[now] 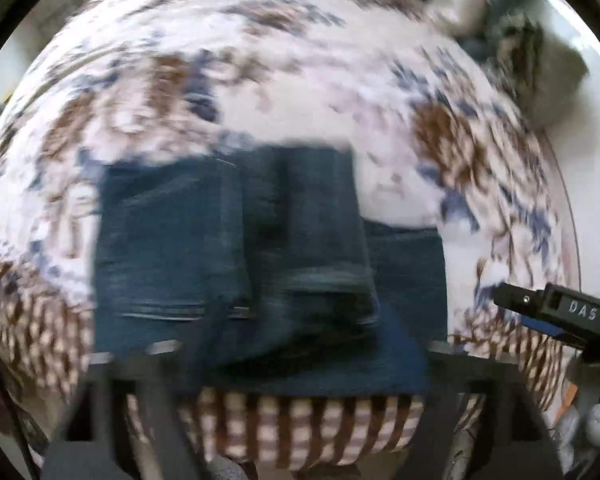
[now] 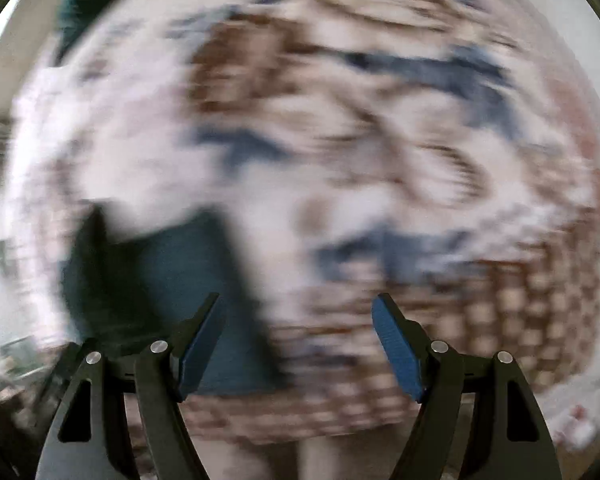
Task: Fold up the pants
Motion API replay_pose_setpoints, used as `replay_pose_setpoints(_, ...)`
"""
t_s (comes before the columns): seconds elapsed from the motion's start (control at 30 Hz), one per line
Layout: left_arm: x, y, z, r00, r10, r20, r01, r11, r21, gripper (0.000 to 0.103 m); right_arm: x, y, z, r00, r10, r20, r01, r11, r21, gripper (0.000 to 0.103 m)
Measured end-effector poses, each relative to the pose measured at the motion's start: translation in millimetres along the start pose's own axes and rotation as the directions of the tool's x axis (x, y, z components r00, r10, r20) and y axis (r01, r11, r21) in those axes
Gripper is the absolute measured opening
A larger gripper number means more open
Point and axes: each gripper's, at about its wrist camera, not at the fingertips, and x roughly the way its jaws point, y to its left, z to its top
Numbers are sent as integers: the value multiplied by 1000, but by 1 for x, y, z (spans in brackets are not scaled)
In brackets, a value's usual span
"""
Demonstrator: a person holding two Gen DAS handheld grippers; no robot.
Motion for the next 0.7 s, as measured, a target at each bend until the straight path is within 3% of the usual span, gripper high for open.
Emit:
replay_pose_setpoints(0.07, -16, 18, 3, 997, 67, 44, -67, 998, -14, 95, 7, 21, 3, 993, 111, -44, -113, 993, -31, 78)
replay_pose_setpoints(0.1, -21, 33, 4, 988, 145, 60, -145, 989, -14, 95, 12, 33, 4, 986, 152, -63, -155, 987, -43, 78)
replay_pose_setpoints(0.2, -16, 70, 7, 960, 275, 53, -273, 961, -42, 95, 45, 70, 10, 963, 225, -148, -239, 968, -80, 79)
replay_pose_setpoints(0.3, 5, 101, 8, 936, 353, -6, -352, 934, -63, 95, 88, 90, 13, 949, 220, -224, -247, 963, -105, 82)
replay_pose_setpoints(0.33, 14, 110, 8, 915, 402, -26, -403, 914, -50, 95, 100, 88, 12, 952, 197, -234, -227, 968, -110, 89)
replay_pose_setpoints(0.4, 28, 122, 7, 870, 490, -50, -491, 871, -12, 95, 123, 96, 11, 951, 176, -253, -209, 971, -112, 92)
replay_pose_setpoints(0.47, 35, 130, 5, 871, 485, -78, -487, 873, -16, 95, 126, 105, 9, 960, 163, -229, -193, 974, -118, 91)
replay_pose_setpoints(0.5, 36, 134, 3, 872, 483, -81, -486, 874, -26, 95, 124, 111, 6, 962, 171, -214, -204, 969, -142, 77)
replay_pose_setpoints(0.53, 37, 134, 2, 867, 491, -78, -494, 869, -22, 95, 122, 118, 2, 963, 174, -206, -209, 965, -161, 53)
replay_pose_setpoints(0.63, 39, 133, -1, 866, 494, -81, -496, 868, -7, 95, 111, 139, -13, 980, 103, -168, -144, 957, -251, 24)
replay_pose_setpoints(0.7, 37, 133, -1, 880, 467, -89, -470, 883, -14, 95, 100, 143, -16, 989, 75, -130, -104, 966, -238, 20)
